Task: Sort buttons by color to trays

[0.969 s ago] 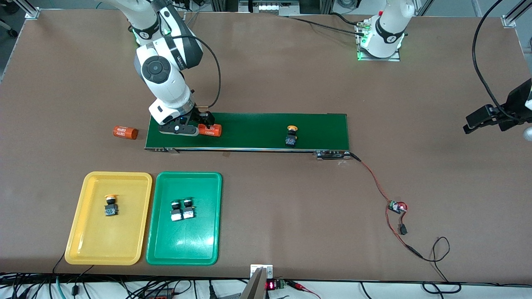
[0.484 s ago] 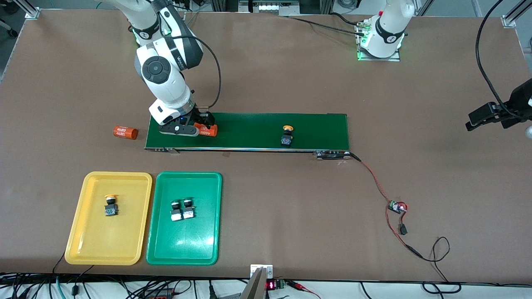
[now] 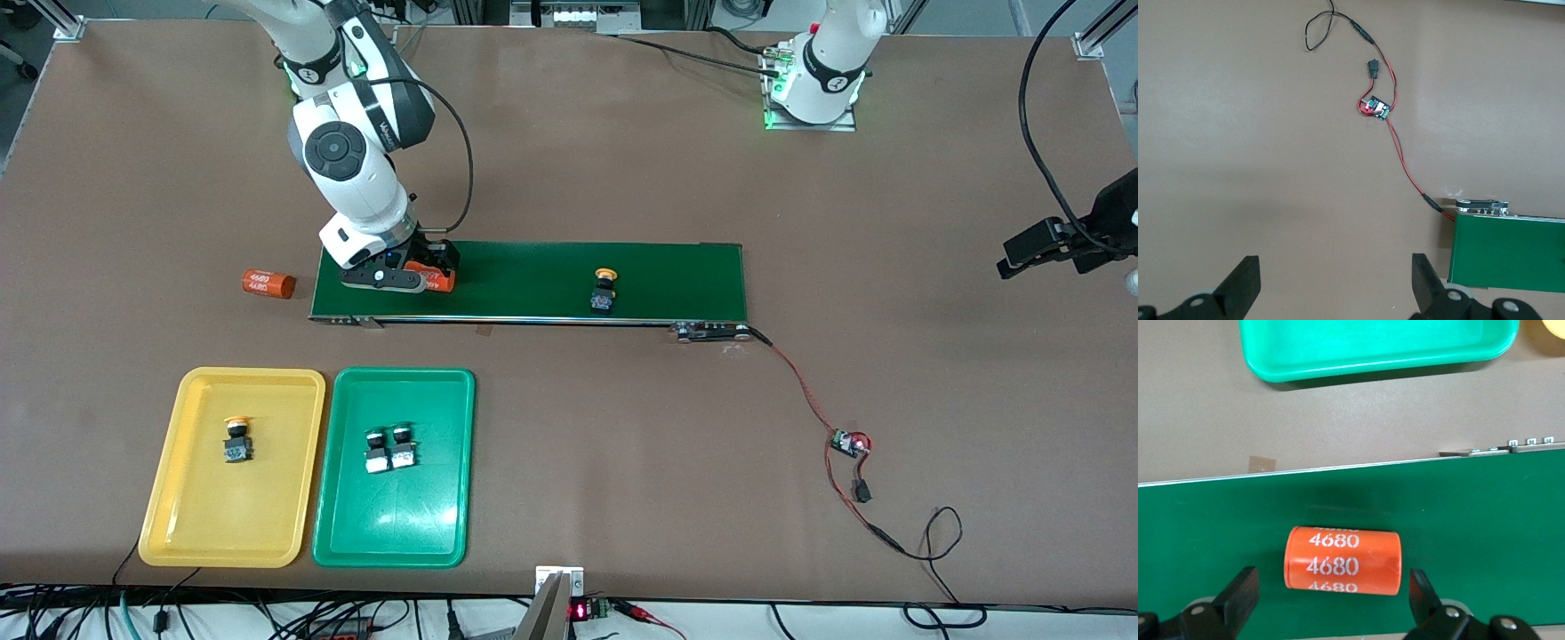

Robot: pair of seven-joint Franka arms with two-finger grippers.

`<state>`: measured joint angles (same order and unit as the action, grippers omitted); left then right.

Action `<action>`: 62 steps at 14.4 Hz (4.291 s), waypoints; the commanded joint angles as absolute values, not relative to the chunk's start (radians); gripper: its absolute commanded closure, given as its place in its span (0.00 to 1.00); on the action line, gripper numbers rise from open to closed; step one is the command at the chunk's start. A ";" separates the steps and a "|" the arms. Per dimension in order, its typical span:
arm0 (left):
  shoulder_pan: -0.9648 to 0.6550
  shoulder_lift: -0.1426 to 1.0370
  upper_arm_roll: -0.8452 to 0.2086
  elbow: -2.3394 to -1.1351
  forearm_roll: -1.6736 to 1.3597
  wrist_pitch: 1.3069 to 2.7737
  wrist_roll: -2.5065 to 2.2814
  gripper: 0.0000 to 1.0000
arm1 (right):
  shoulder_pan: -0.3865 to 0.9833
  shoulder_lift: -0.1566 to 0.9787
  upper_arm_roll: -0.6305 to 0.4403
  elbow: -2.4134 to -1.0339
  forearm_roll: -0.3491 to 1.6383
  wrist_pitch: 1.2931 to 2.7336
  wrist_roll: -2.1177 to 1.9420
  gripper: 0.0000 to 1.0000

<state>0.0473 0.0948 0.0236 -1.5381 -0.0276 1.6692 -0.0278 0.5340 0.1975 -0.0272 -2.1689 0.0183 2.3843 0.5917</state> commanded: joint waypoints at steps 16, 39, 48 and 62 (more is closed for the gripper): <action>0.051 0.089 0.014 -1.517 -0.025 1.649 -0.005 0.00 | 0.534 0.216 -0.026 -2.148 0.020 2.385 0.598 0.00; 0.051 0.089 0.014 -1.519 -0.025 1.647 -0.005 0.00 | 0.623 0.341 -0.025 -1.987 0.023 2.424 0.681 0.00; 0.051 0.092 0.012 -1.517 -0.025 1.647 -0.005 0.00 | 0.653 0.367 -0.026 -1.979 0.025 2.422 0.729 0.00; 0.041 0.091 0.011 -1.517 -0.026 1.646 -0.009 0.00 | 0.649 0.373 -0.026 -1.980 0.025 2.418 0.726 0.00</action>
<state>0.0430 0.0949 0.0116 -1.5304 -0.0276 1.6673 -0.0264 0.6451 0.3620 -0.0235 -1.9990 0.0186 2.4264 0.7108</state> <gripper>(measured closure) 0.000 0.000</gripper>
